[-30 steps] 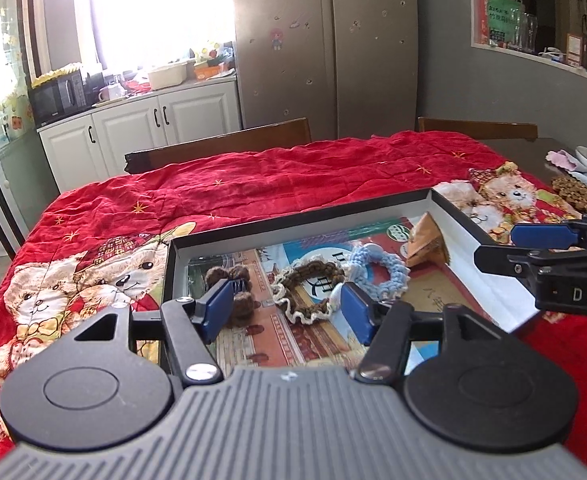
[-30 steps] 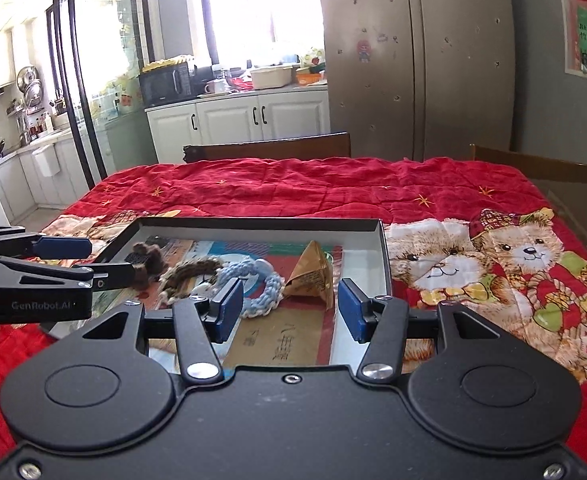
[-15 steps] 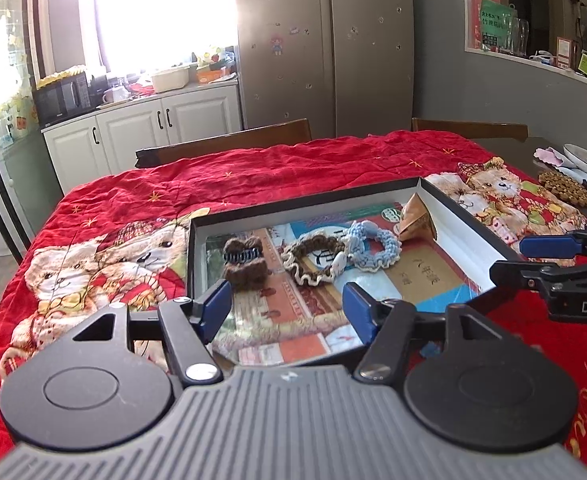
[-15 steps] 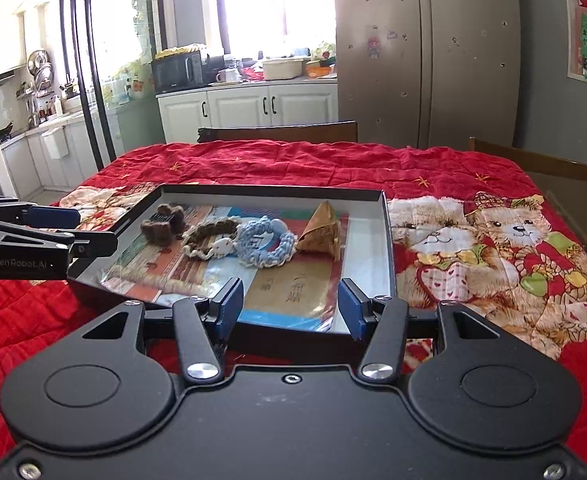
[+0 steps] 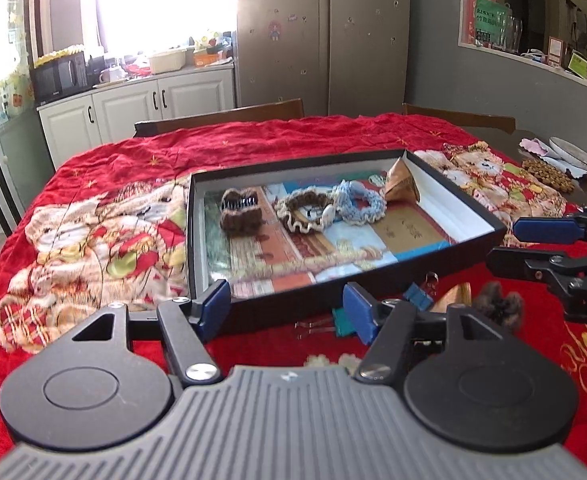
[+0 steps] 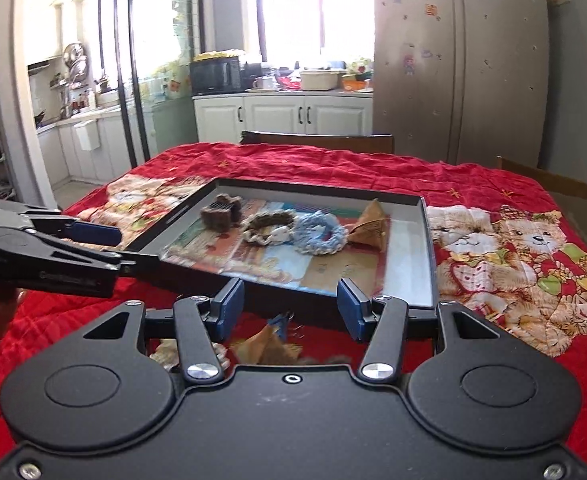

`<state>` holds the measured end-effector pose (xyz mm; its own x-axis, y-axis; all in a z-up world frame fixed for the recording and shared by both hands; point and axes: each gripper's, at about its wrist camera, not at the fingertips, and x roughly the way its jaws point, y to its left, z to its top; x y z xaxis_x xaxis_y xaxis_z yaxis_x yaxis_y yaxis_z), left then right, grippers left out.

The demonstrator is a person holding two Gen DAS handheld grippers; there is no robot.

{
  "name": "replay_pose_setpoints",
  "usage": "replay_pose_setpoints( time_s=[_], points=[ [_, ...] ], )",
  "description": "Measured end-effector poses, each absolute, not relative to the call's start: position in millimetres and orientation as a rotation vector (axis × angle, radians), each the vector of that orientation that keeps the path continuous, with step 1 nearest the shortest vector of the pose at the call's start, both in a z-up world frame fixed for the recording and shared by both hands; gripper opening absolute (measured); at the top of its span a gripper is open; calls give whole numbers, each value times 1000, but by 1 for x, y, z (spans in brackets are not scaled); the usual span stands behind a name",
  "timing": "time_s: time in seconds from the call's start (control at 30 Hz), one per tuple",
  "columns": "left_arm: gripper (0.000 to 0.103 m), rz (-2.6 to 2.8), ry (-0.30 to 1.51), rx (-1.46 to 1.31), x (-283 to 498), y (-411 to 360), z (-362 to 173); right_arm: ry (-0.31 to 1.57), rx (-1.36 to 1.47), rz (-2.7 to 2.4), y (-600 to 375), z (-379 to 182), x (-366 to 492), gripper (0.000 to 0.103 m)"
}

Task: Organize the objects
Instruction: 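Withdraw both tools from the box toward the remaining scrunchies, then grasp the cream crocheted scrunchie with the left tool while the right tool grasps the black lace scrunchie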

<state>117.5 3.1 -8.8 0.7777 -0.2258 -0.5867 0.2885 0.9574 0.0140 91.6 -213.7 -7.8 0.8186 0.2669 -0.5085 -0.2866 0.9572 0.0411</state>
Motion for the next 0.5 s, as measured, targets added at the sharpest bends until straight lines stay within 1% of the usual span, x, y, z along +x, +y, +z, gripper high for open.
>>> replay_pose_setpoints(
  time_s=[0.5],
  points=[
    [75, -310, 647, 120, 100, 7, -37, 543, -80, 353, -183, -42, 57, 49]
  ],
)
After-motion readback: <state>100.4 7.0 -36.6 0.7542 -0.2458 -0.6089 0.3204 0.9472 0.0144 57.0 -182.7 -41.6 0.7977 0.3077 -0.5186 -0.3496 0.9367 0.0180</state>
